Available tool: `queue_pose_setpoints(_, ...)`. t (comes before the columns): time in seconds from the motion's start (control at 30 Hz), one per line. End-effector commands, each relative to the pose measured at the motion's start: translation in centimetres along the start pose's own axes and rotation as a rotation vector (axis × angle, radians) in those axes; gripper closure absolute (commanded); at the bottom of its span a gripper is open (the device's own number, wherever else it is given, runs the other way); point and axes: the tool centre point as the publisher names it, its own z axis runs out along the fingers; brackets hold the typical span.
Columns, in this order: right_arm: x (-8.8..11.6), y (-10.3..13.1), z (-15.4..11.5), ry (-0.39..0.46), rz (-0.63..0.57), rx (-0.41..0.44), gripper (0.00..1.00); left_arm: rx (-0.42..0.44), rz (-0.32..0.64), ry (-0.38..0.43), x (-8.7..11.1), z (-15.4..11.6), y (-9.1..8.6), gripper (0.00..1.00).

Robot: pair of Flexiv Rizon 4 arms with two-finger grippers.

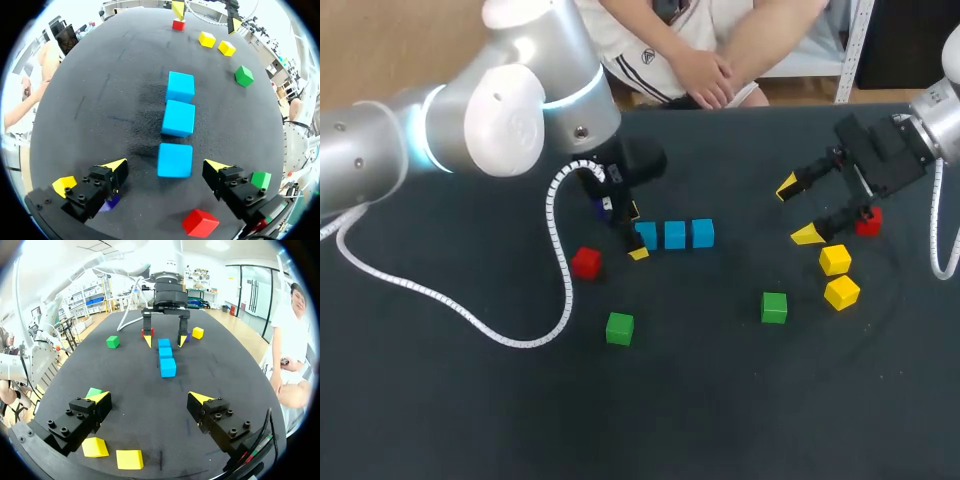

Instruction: Place the blue cubes, place green cubes on the blue cubes, place the yellow cubes on the green cubes, then place the red cubes on the yellow cubes, and place purple cube on the red cubes.

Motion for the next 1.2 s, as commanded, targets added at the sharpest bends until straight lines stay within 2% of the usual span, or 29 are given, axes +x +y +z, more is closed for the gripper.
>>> queue_pose_setpoints(0.03, 0.0, 0.0, 0.0, -0.002, -0.002, 0.001, 0.00, -0.026, 0.038, -0.035, 1.5, -1.8, -1.6, 0.00)
queue_pose_setpoints(0.17, 0.0, 0.0, 0.0, -0.002, -0.002, 0.001, 0.00, 0.000, 0.071, -0.066, 2.5, -2.6, -1.9, 0.00)
queue_pose_setpoints(0.33, 0.0, 0.0, 0.0, -0.002, -0.002, 0.001, 0.00, -0.003, 0.079, -0.182, 3.8, -3.3, -2.3, 0.00)
queue_pose_setpoints(0.7, 0.0, 0.0, 0.0, -0.002, -0.002, 0.001, 0.00, -0.042, 0.069, -0.152, 5.1, -5.5, -4.4, 0.00)
queue_pose_setpoints(0.77, 0.0, 0.0, 0.0, -0.002, -0.002, 0.001, 0.00, -0.042, 0.076, -0.154, 5.4, -5.7, -4.4, 0.00)
queue_pose_setpoints(0.87, 0.0, 0.0, 0.0, -0.002, -0.002, 0.001, 0.00, -0.053, 0.082, -0.216, 5.9, -6.2, -4.2, 0.00)
queue_pose_setpoints(1.2, 0.0, 0.0, 0.0, -0.002, -0.002, 0.001, 0.00, -0.089, 0.095, -0.242, 6.9, -8.0, -3.6, 0.00)
